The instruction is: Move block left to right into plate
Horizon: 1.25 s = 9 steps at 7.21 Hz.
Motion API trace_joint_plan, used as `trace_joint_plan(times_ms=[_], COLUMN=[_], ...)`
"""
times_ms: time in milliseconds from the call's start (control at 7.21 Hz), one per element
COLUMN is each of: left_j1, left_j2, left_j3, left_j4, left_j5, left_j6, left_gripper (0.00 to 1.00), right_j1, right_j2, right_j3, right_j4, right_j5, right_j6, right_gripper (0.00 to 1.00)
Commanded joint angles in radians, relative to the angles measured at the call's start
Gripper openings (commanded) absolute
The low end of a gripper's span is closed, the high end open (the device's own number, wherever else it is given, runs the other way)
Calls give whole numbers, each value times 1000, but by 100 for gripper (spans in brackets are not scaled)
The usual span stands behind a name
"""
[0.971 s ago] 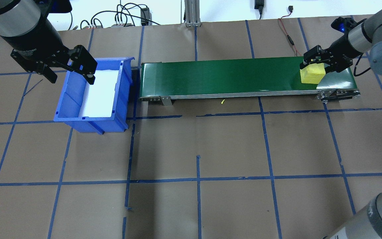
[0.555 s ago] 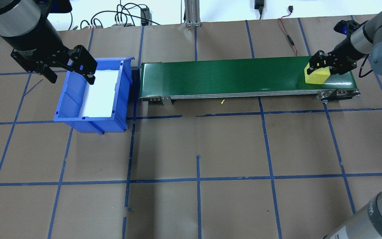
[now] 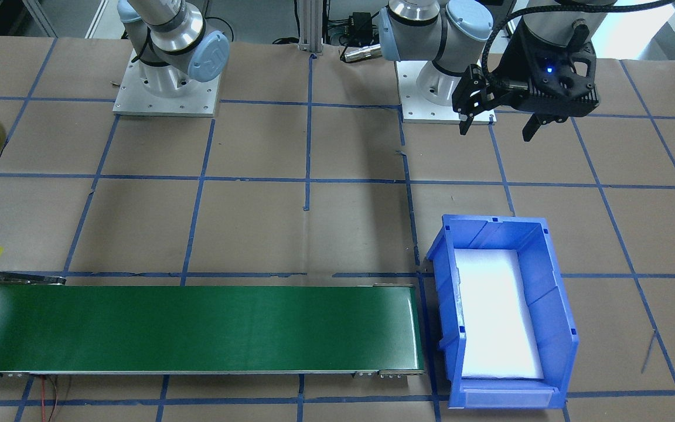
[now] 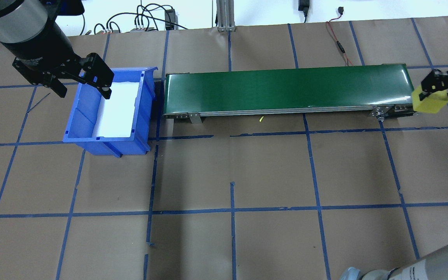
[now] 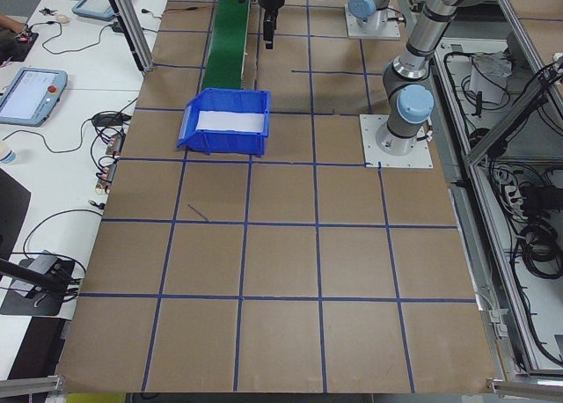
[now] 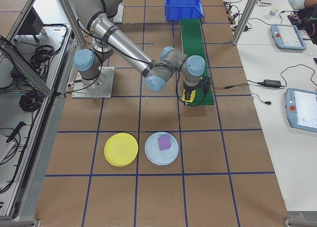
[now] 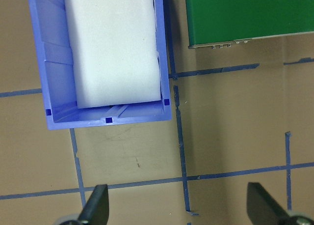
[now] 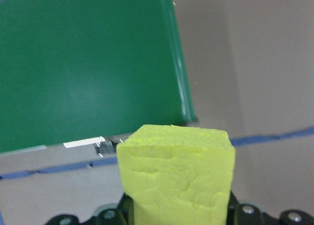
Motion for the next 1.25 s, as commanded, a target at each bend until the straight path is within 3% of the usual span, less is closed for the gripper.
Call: trace_joint_plan(times_ms=[0,278,555,694,833,971,1110], left_j1=[0,0,0,0,0,0,-1], left_j2=[0,0,1,1,0,0,1], left_j3=[-1,-1,-1,-1,-1,-1,-1], left_j4=[0,0,0,0,0,0,0], left_j5=[0,1,1,1,0,0,0], left_j6=[0,0,0,0,0,0,0], left_gripper=[100,100,100,100,100,100,100], right_j1=[-258,-519,-714,-719,-726,-724,-724], right_j2=[-81,-84,-71,-62,-40,-34,-35], right_j3=[99,182,222,251,268,270,270], right_j4=[103,85,4,-91,-110,-218,-260], right_j5=[-96,-130,-160,-164,-182,-169,-101], right_j6=[-277,-518,-713,-766,-778,-835,-846], right_gripper=[9,8,9,10,16,37,73])
